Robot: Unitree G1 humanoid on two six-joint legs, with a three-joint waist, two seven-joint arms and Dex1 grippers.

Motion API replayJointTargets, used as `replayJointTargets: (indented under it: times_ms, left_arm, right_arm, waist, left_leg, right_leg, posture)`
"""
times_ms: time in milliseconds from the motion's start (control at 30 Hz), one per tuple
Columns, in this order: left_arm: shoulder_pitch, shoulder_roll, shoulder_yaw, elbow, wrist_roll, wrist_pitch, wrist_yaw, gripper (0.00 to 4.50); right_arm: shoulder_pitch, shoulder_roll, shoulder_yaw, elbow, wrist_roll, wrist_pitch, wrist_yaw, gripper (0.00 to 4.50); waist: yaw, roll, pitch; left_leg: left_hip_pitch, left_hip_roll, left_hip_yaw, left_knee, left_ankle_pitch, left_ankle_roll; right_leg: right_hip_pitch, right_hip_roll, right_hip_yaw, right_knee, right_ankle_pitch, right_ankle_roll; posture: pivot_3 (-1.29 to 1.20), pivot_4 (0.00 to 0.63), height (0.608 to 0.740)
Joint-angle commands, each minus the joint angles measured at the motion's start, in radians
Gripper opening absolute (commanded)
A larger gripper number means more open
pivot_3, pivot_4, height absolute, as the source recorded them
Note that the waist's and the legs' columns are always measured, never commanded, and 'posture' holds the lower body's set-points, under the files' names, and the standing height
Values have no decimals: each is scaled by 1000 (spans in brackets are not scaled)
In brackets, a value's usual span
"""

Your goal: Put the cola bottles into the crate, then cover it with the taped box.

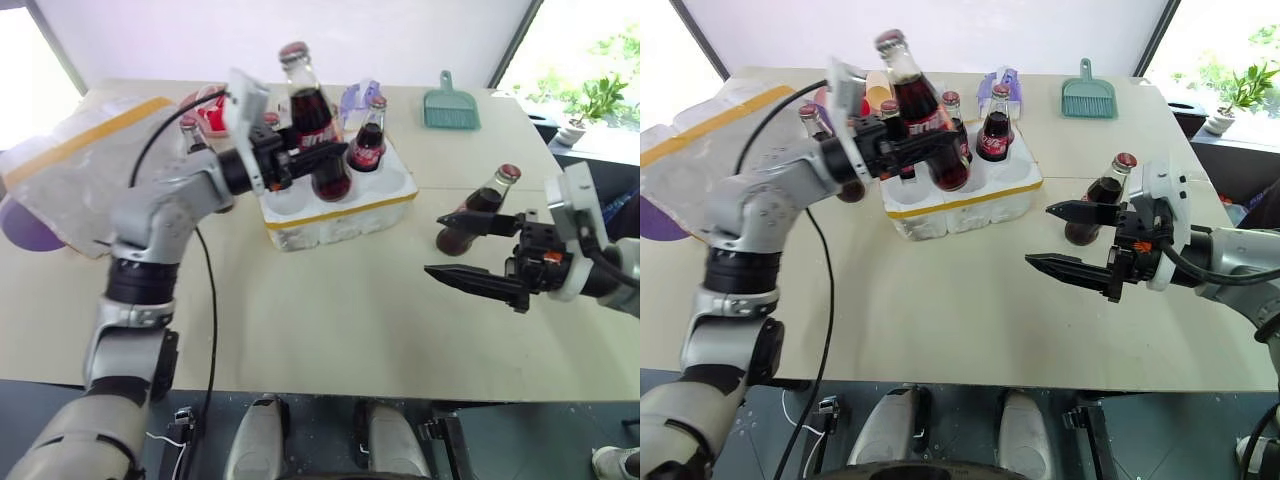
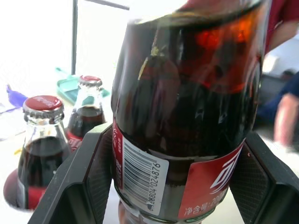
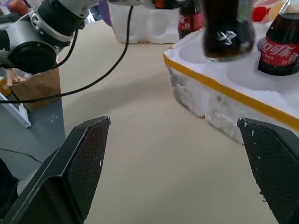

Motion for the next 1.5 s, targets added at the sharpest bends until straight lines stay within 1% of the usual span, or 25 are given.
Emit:
replayJointTargets:
  times_ms: [33, 167, 367, 433, 500, 600, 700, 833, 900, 1000, 1100, 1167, 1267, 1367, 1500]
  left_arm:
    - [-81, -42, -4, 98, 101, -126, 0, 2773]
    - [-77, -72, -30, 144, 170, -173, -39, 2773]
    - [-35, -133, -48, 203, 238, -173, -39, 2773]
    - [-23, -141, -52, 231, 269, -192, -34, 3801]
    - [-14, -144, -51, 245, 288, -197, -30, 4467]
    - [3, -138, -46, 222, 304, -189, -32, 4467]
    - [45, -103, -14, 92, 282, -144, -29, 4467]
    - [183, 2, 134, -293, 97, 57, -35, 4467]
    - [285, 70, 231, -459, 34, 130, 1, 4467]
    - [428, 147, 359, -619, -4, 221, 84, 4467]
    - [561, 190, 435, -693, 36, 271, 189, 4467]
    - [605, 195, 446, -673, 85, 265, 261, 4467]
    - [595, 177, 439, -593, 145, 218, 339, 4467]
    - [543, 163, 401, -467, 200, 144, 368, 4467]
    - [443, 141, 333, -263, 261, 22, 349, 4467]
  right_arm:
    - [11, 9, -47, -35, 19, -22, -24, 4500]
    - [29, 11, -58, -38, 14, -27, -37, 4500]
    - [21, 8, -42, -17, -19, -52, -40, 4500]
    - [5, 6, -25, -3, -33, -62, -40, 4500]
    - [-10, 6, -7, 12, -49, -71, -36, 4500]
    - [-37, 10, 18, 33, -65, -80, -33, 4500]
    - [-58, 17, 41, 42, -74, -88, -34, 4500]
    - [-63, 22, 50, 42, -78, -89, -27, 4500]
    - [-57, 22, 49, 47, -78, -91, -18, 4500]
    - [-56, 20, 57, 59, -90, -98, -4, 4500]
    - [-77, 16, 71, 77, -98, -102, 12, 4500]
    - [-103, 17, 84, 91, -100, -101, 19, 4500]
    - [-130, 17, 101, 104, -104, -99, 29, 4500]
    - [-144, 16, 110, 106, -111, -96, 38, 4500]
    - [-151, 23, 113, 96, -107, -89, 30, 4500]
  waist:
    - [0, 0, 0]
    - [1, 0, 0]
    - [2, 0, 0]
    - [2, 0, 0]
    - [2, 0, 0]
    - [2, 0, 0]
    - [-2, 0, 0]
    - [-17, 0, 0]
    - [-25, 0, 0]
    - [-29, 1, -1]
    - [-24, 1, -1]
    - [-16, 1, 0]
    - [-4, 1, -1]
    - [6, 1, -1]
    - [4, 1, -1]
  left_leg:
    - [0, 0, 0, 0, 0, 0]
    - [-4, 0, 0, 0, 0, 0]
    - [-5, 0, 0, 1, 0, 0]
    - [-5, 0, 0, 1, 0, 0]
    - [-5, 0, -1, 1, 0, 0]
    - [-4, 0, -1, 1, 0, 0]
    - [-4, 0, -1, 1, 0, 0]
    - [-5, 1, -1, 0, 0, 0]
    - [-5, 1, -1, 0, 0, 0]
    - [-3, 1, -1, 0, 0, 0]
    - [1, 1, -1, 0, 0, 0]
    - [3, 1, -1, 0, 0, 0]
    - [3, 0, -1, 0, 0, 0]
    - [3, 0, -1, 0, 0, 0]
    - [3, 0, -1, 0, 0, 0]
  right_leg:
    - [0, 0, 0, 0, 0, 0]
    - [-3, 0, 0, 0, 0, 0]
    - [-3, 0, 0, 0, 1, 1]
    - [-3, 0, 0, 0, 1, 1]
    - [-3, 0, 0, 0, 1, 1]
    - [-3, 0, 0, 1, 1, 1]
    - [-3, 0, 0, 1, 1, 1]
    - [-5, 0, 0, 2, 1, 1]
    - [-5, 0, 0, 2, 1, 1]
    - [-3, 0, 0, 2, 1, 1]
    - [1, 0, 0, 2, 1, 1]
    - [3, 0, 0, 1, 0, 1]
    - [4, 0, 0, 0, 0, 0]
    - [4, 0, 0, 0, 0, 0]
    - [4, 0, 0, 0, 0, 0]
  posture:
    - [0, 150, 736]
    - [0, 150, 736]
    - [0, 150, 736]
    - [0, 150, 736]
    - [0, 150, 736]
    - [0, 150, 736]
    - [0, 150, 736]
    - [0, 150, 736]
    - [0, 150, 736]
    - [0, 150, 736]
    - [0, 150, 736]
    - [0, 150, 736]
    - [0, 150, 736]
    - [0, 150, 736]
    - [0, 150, 736]
